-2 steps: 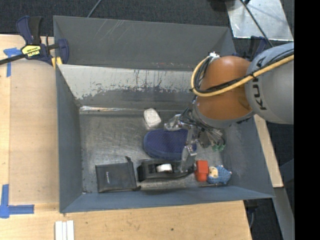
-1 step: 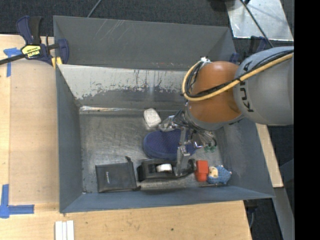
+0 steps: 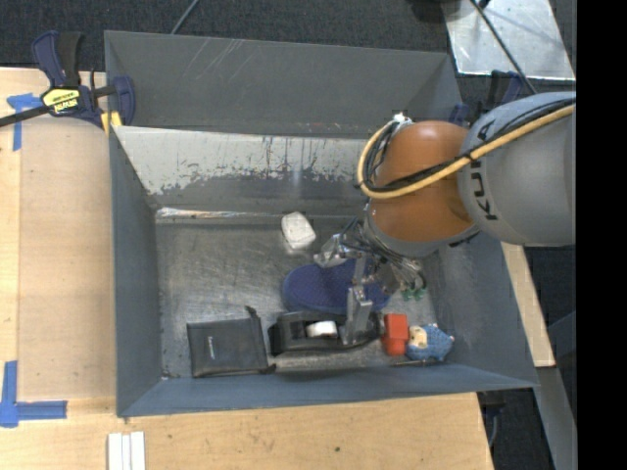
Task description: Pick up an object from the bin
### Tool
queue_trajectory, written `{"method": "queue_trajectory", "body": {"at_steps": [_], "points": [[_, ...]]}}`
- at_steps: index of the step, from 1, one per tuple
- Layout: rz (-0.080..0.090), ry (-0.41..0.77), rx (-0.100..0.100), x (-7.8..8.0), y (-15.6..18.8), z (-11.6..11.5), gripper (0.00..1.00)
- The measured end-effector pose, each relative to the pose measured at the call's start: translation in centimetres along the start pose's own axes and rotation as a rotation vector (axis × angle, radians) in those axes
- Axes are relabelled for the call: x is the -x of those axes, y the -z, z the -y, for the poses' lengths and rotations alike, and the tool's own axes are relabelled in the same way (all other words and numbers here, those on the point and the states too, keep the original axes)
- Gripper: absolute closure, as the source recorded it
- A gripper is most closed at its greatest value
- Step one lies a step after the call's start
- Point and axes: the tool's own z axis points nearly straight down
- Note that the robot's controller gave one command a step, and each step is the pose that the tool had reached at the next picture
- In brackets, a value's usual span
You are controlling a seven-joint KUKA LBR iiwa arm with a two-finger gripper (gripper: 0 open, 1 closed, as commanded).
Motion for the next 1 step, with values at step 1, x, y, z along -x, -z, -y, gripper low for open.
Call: {"method": "queue_trajectory", "body": {"at_steps": [1], "points": [[0.013,-0.002,0.001,0.16,-0.17,-0.09,0.00]]}}
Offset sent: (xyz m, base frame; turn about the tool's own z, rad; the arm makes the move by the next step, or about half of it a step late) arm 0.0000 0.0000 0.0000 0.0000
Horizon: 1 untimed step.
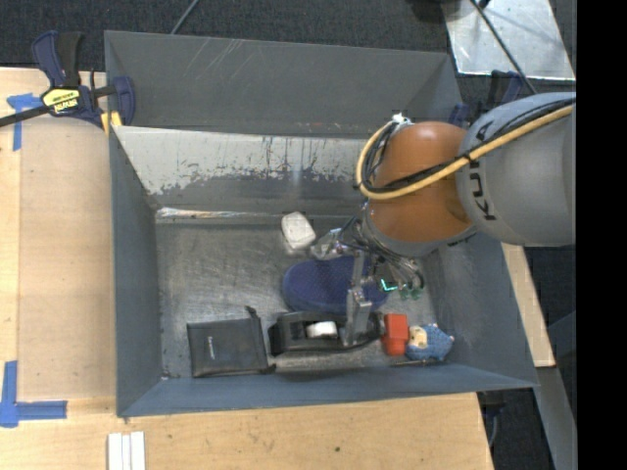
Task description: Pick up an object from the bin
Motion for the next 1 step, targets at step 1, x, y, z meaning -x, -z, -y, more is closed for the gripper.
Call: {"method": "queue_trajectory", "body": {"at_steps": [1], "points": [[-0.013,0.002,-0.001,-0.15,0.18,0.09,1.00]]}}
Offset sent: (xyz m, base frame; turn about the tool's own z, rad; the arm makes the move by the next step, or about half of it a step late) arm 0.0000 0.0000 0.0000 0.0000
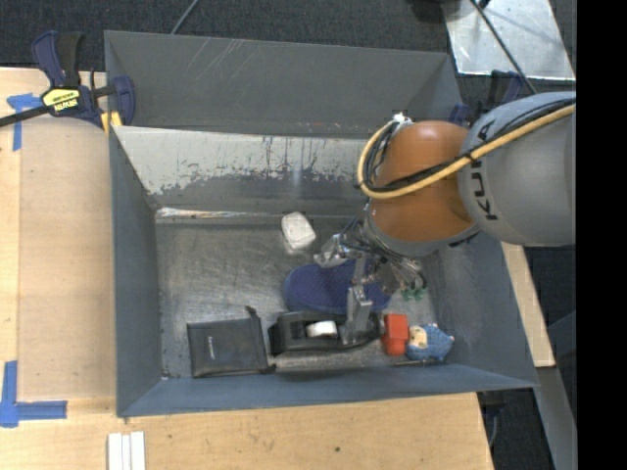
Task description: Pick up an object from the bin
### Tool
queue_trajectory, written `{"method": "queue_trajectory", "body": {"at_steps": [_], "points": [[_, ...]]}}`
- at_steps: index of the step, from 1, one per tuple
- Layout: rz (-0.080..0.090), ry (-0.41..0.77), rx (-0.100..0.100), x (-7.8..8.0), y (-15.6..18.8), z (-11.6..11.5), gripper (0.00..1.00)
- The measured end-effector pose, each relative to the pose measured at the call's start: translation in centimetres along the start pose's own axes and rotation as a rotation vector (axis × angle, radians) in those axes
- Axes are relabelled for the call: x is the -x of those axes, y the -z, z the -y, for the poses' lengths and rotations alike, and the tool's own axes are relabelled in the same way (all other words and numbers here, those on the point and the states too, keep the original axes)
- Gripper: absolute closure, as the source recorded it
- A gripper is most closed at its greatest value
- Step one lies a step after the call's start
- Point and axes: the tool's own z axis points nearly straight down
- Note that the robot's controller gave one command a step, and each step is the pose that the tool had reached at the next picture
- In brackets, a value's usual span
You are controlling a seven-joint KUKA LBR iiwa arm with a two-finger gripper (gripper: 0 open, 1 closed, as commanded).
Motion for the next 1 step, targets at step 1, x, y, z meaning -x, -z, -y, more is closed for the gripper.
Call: {"method": "queue_trajectory", "body": {"at_steps": [1], "points": [[0.021,-0.058,-0.001,0.40,11.66,1.10,1.00]]}}
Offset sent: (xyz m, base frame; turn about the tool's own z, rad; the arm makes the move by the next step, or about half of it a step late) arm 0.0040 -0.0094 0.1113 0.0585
